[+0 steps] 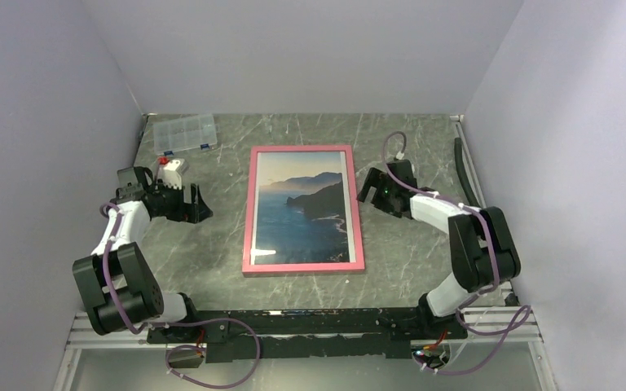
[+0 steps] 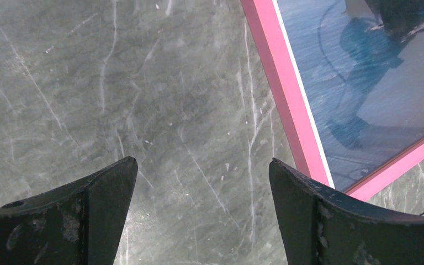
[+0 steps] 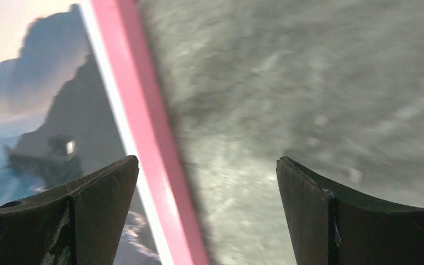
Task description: Put the photo into the frame
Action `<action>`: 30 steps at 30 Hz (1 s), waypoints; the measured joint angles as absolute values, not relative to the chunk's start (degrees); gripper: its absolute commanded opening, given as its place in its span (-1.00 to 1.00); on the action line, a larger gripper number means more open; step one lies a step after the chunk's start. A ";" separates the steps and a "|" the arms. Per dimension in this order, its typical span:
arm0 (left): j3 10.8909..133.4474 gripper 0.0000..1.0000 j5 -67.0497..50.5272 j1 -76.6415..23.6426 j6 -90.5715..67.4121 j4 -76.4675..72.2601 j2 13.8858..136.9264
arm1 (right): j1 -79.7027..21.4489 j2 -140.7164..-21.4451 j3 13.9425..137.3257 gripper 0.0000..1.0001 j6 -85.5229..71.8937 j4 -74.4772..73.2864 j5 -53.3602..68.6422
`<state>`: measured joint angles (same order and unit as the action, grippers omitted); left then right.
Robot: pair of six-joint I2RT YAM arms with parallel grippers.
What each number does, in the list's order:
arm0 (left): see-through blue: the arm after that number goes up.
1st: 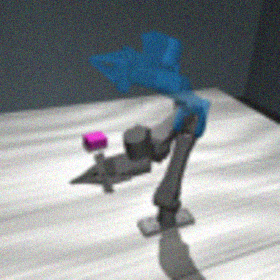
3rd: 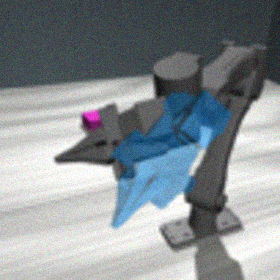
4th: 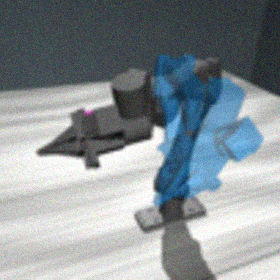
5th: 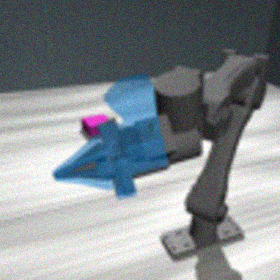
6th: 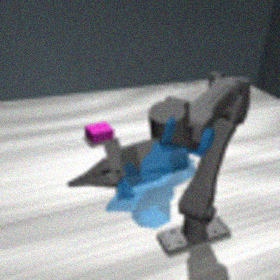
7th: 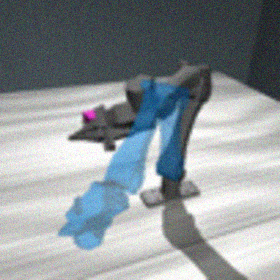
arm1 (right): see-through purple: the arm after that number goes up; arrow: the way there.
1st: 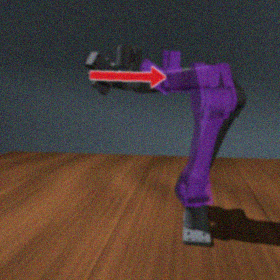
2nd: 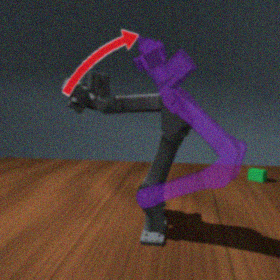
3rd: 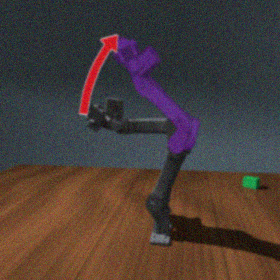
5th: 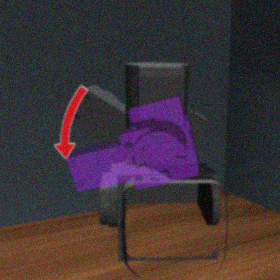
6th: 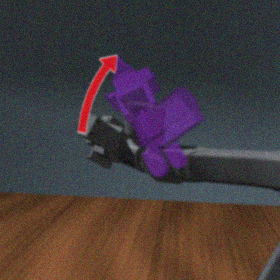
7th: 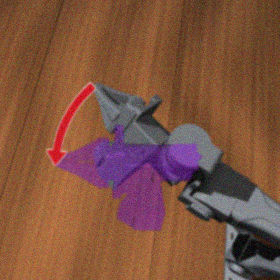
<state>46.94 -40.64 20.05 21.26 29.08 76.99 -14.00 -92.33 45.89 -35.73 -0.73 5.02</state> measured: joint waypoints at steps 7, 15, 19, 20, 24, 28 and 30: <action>45.91 0.89 -37.63 18.57 16.01 20.64 76.31 | -13.91 -81.60 46.09 0.99 -33.54 -10.11 -11.97; 44.23 0.89 -31.38 15.94 7.90 7.01 79.07 | -13.80 -77.73 44.95 1.00 -27.51 -3.07 -31.66; 38.28 0.89 -27.70 15.51 2.17 -7.44 82.11 | -11.66 -78.04 42.59 1.00 -26.72 -0.19 -35.27; 35.94 0.89 -26.81 15.31 1.37 -11.79 82.65 | -11.18 -78.00 41.69 1.00 -26.37 0.99 -35.86; 27.49 0.89 -23.88 14.44 -1.34 -28.08 86.74 | -9.39 -77.97 36.25 1.00 -23.40 7.60 -37.47; 21.15 0.89 -20.84 12.73 -1.80 -44.58 91.05 | -7.81 -78.04 31.09 1.00 -19.18 16.01 -37.58; 17.69 0.89 -18.52 10.72 -1.54 -51.94 92.18 | -7.25 -78.35 29.54 0.99 -17.06 20.01 -37.63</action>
<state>17.69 -18.52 10.72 -1.54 -51.94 92.18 -7.25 -78.35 29.54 -17.06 20.01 -37.63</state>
